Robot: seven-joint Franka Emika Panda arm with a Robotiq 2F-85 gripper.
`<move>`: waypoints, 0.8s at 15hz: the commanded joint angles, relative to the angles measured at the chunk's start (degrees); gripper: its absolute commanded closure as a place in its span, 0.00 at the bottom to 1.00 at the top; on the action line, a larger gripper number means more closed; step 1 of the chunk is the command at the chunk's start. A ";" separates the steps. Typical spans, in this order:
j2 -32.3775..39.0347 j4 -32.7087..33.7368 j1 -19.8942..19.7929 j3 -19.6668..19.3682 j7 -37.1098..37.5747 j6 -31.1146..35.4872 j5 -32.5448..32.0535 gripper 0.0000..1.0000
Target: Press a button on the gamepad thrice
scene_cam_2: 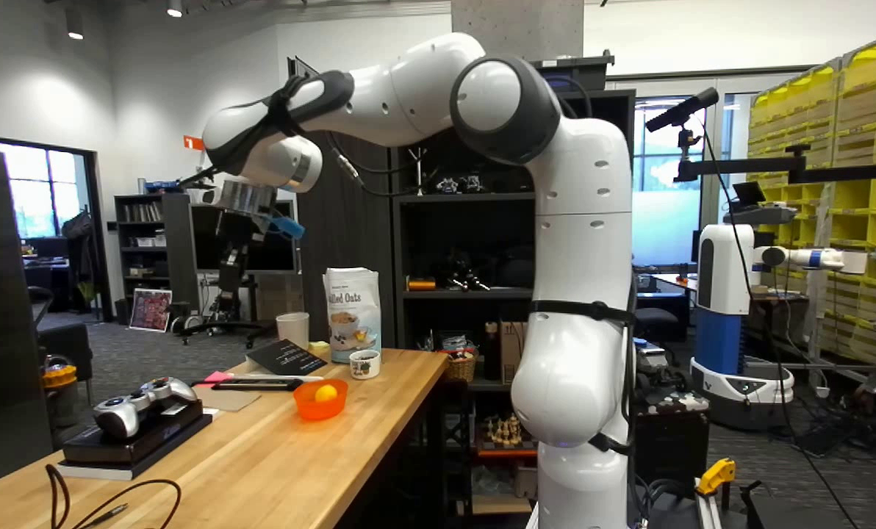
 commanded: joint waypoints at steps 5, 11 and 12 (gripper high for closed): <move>-6.41 -2.30 3.71 -6.55 4.87 -11.00 -7.13 0.73; -6.04 -2.74 4.00 -8.68 5.13 -10.54 -7.86 0.38; -6.02 -2.82 4.04 -8.86 5.04 -10.40 -7.75 0.30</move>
